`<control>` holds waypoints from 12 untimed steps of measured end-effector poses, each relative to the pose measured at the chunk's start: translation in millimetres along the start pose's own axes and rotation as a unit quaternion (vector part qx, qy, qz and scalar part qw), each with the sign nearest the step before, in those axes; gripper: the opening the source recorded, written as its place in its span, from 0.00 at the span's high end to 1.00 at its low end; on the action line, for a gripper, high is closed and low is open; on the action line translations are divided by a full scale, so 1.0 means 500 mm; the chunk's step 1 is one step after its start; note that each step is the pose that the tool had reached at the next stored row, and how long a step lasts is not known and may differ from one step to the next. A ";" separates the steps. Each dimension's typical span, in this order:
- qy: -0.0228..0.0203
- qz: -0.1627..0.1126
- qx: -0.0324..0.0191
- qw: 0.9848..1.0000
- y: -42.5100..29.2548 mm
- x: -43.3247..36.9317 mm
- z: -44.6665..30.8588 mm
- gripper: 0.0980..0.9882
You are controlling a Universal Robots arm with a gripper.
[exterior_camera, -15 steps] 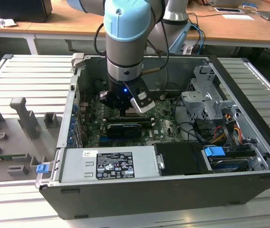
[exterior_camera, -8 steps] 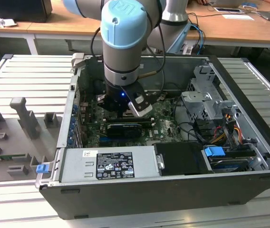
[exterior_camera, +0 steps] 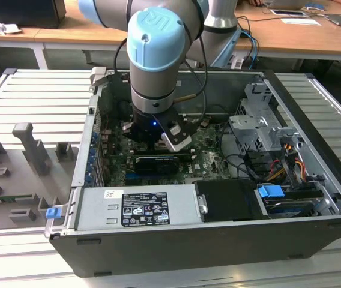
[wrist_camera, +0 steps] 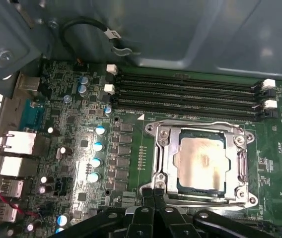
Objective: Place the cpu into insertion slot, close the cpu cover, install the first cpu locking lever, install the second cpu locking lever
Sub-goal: 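Install the second cpu locking lever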
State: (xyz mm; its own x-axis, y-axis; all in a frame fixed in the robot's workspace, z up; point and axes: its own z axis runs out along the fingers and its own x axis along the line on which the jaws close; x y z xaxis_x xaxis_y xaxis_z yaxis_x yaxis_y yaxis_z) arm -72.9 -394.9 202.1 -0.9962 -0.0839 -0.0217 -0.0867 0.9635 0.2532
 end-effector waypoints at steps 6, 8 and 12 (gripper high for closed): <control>-0.001 0.000 -0.010 1.000 -0.002 0.007 0.011 0.99; -0.001 0.000 -0.010 1.000 -0.002 0.008 0.012 0.99; -0.001 0.000 -0.011 1.000 0.000 0.011 0.004 0.99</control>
State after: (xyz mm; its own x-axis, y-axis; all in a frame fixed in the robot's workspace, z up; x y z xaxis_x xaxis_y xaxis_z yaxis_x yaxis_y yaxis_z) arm -78.1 -394.8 199.9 -0.9962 -0.0836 -0.0237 -0.0869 0.9576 0.2746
